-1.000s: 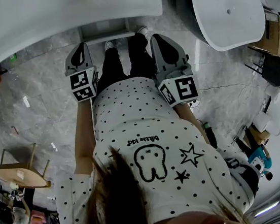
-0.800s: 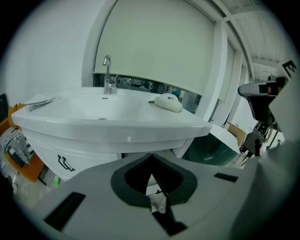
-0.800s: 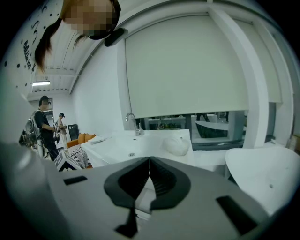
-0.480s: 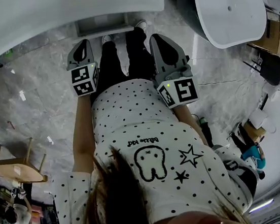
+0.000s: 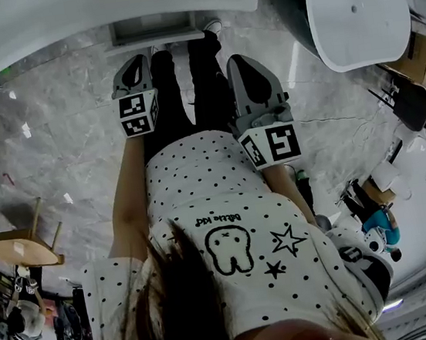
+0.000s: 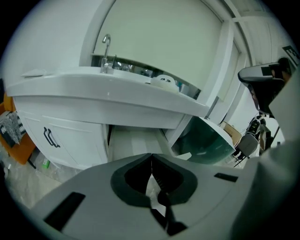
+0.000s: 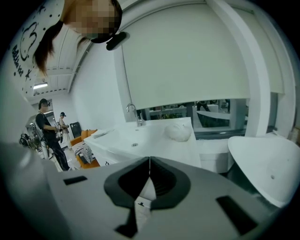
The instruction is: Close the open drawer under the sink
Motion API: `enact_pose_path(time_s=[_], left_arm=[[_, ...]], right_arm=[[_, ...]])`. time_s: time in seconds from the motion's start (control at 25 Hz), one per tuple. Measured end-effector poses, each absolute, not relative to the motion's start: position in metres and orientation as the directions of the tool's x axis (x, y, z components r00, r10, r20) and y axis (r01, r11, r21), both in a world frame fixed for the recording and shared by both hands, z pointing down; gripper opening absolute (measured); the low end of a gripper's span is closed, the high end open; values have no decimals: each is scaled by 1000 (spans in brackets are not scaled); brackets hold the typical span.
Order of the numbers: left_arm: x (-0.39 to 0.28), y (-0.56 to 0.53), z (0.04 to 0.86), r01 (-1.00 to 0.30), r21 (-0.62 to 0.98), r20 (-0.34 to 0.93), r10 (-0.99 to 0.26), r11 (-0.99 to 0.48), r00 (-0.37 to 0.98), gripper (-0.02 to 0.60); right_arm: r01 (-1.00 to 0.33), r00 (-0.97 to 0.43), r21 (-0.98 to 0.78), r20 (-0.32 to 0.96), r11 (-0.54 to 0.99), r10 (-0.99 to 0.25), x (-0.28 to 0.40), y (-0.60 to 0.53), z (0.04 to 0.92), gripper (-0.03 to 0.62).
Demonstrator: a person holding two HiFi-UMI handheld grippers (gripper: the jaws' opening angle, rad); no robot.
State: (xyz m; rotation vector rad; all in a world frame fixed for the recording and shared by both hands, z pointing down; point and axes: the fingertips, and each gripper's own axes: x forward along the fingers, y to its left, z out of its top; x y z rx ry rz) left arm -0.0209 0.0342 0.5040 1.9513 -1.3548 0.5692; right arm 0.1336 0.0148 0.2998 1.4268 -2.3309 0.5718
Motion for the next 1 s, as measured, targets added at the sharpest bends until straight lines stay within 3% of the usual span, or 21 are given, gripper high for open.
enact_pose_path(time_s=[0.72,0.88,1.0], left_arm=[[6,51,615,-937,328,767,-547,-116,336,9],[12,51,631,-936,340,773,-538,-97,336,88],[14,47,645,-936,341,780,-529,-89,335,109]], right_arm=[[-877,-456,-165,588,452,-668,134,29,341,14],[-876,-457,-173,597,451,-659,135,25,350,14],[-873,-461,-181,606,452,-649,134,20,357,14]])
